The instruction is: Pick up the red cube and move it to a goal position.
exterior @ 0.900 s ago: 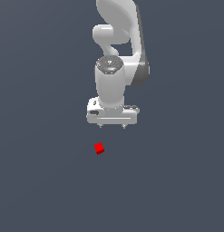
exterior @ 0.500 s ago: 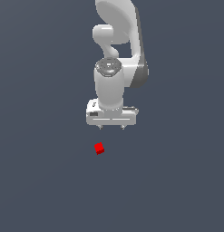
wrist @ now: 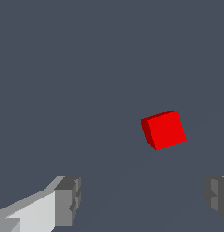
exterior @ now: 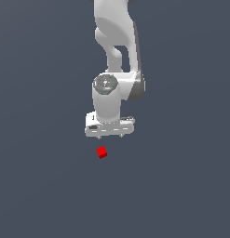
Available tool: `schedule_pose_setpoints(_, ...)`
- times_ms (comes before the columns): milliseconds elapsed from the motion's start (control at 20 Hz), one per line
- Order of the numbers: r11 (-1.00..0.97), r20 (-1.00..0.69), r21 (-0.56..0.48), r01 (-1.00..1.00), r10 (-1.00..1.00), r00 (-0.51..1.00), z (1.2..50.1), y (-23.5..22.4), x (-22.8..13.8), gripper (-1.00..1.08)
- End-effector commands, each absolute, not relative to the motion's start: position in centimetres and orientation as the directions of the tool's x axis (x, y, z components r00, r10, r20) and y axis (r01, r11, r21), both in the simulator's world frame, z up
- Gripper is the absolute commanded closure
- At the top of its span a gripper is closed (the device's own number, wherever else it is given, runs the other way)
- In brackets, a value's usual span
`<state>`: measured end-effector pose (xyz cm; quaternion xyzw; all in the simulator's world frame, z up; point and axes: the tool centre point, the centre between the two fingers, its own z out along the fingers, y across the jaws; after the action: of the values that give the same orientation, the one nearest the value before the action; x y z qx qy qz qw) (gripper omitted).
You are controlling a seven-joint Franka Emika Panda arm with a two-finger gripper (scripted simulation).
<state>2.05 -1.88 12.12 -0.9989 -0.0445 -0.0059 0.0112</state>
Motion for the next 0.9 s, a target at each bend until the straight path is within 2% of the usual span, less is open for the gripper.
schedule_pose_setpoints(0, -0.991, 0.011, -0.019, 0.134, 0.134, 0.991, 10.5, -2.7, 2.4, -0.92)
schedule_pose_setpoints(450, -0.954, 0.004, -0.007, 0.298, 0.298, 0.954, 4.6, -5.4, 4.2, -0.92)
schedule_pose_setpoints(850, -0.929, 0.000, 0.000, 0.370, 0.370, 0.929, 2.0, -6.5, 5.3, -0.92)
